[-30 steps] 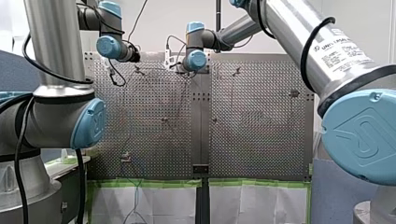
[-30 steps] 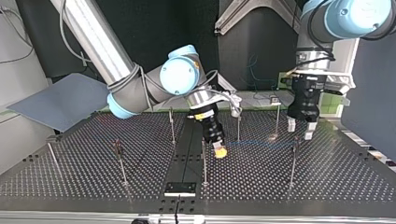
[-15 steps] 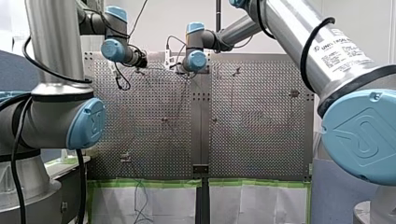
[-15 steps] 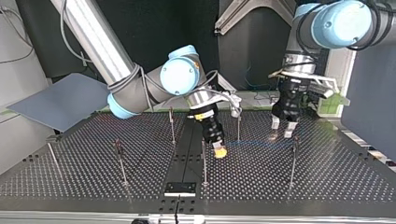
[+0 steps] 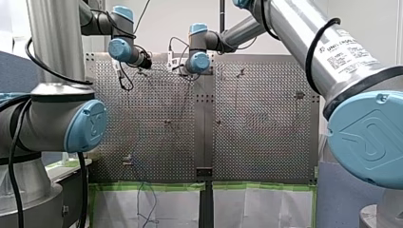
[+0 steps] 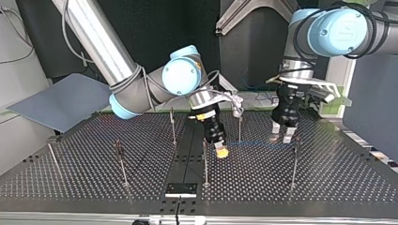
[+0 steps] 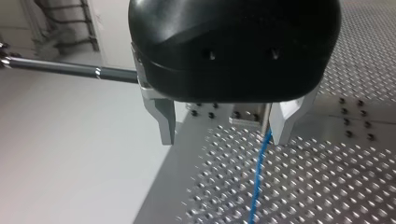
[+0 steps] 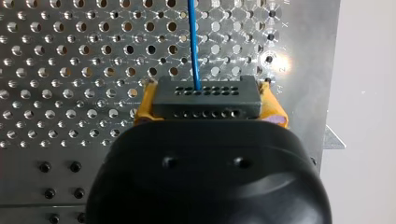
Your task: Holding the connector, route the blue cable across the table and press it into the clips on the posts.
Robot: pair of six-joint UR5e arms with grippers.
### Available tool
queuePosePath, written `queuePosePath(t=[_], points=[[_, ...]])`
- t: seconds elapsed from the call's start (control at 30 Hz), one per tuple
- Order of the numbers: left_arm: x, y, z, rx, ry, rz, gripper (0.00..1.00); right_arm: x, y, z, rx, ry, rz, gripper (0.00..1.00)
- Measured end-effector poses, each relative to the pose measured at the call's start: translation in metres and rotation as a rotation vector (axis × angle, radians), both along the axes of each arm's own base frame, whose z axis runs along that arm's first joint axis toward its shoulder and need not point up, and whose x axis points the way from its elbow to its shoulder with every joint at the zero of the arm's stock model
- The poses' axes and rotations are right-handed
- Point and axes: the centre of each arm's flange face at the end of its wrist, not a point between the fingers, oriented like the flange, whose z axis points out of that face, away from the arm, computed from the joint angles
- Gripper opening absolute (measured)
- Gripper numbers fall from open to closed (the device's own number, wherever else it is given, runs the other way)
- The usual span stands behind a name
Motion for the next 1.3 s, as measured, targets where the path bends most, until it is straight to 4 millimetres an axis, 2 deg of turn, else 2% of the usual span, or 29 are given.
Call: queuePosePath(t=[0.17, 0.47, 0.63, 0.73, 1.03, 1.3], points=[[0.001, -0.002, -0.007, 0.044, 0.028, 0.034, 1.0, 0.0, 0.0, 0.0, 0.0, 0.0, 0.0, 0.0], [0.005, -0.017, 0.002, 0.072, 0.009, 0.026, 1.0, 0.0, -0.002, -0.001, 0.001, 0.0, -0.002, 0.0], [0.011, -0.025, -0.007, 0.099, 0.037, 0.031, 1.0, 0.0, -0.002, -0.002, 0.002, 0.001, -0.003, 0.0], [0.016, -0.028, -0.014, 0.121, 0.055, 0.045, 1.0, 0.0, -0.002, -0.002, 0.002, 0.001, -0.002, 0.0], [0.034, -0.041, -0.008, 0.133, 0.03, 0.087, 1.0, 0.0, -0.002, -0.003, 0.003, 0.001, -0.001, 0.0], [0.055, -0.052, -0.021, 0.142, 0.035, 0.125, 1.0, 0.002, 0.0, -0.004, 0.004, 0.001, 0.002, 0.0]])
